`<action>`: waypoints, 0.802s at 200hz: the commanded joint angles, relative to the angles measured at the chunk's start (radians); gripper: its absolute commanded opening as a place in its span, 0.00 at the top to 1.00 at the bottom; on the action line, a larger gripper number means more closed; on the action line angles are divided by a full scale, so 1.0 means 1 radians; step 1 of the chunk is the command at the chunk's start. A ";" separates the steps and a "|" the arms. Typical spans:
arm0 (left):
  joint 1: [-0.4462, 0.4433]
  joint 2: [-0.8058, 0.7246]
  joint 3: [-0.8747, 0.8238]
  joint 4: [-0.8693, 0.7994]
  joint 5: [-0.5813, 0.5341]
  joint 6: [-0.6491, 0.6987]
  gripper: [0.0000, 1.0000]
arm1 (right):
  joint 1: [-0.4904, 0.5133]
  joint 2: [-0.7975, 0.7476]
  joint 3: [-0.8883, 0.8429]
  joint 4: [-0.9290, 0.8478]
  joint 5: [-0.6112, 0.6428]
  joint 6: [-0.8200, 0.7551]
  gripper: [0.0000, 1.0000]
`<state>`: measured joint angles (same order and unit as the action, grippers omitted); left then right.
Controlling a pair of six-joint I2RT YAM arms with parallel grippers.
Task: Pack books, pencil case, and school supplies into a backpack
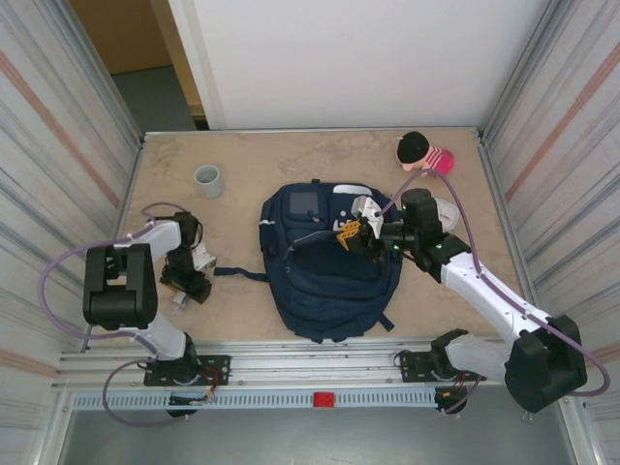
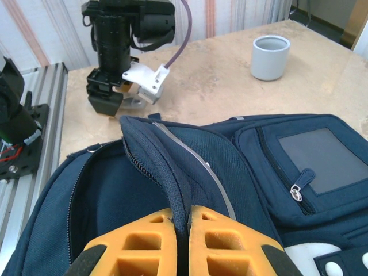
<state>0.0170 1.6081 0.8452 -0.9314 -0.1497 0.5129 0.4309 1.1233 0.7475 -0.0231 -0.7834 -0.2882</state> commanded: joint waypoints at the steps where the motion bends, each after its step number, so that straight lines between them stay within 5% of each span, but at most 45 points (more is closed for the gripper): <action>1: -0.016 0.027 -0.006 0.073 -0.053 0.010 0.43 | -0.018 -0.026 0.008 0.053 -0.024 0.024 1.00; 35: -0.085 -0.088 -0.020 0.048 -0.046 0.002 0.60 | -0.019 -0.022 0.019 0.054 -0.041 0.046 1.00; 73: -0.246 -0.341 -0.038 -0.015 -0.046 -0.023 0.64 | -0.020 -0.002 0.061 0.006 -0.059 0.048 1.00; 123: -0.666 -0.629 0.062 -0.025 -0.049 -0.079 0.65 | -0.019 0.038 0.137 -0.097 -0.002 0.044 1.00; 160: -0.902 -0.607 0.138 0.178 -0.098 0.035 0.65 | -0.019 0.040 0.156 -0.113 -0.002 0.044 1.00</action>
<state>-0.7742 0.9627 0.9222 -0.8913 -0.2031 0.4683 0.4240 1.1706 0.8417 -0.1406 -0.7841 -0.2687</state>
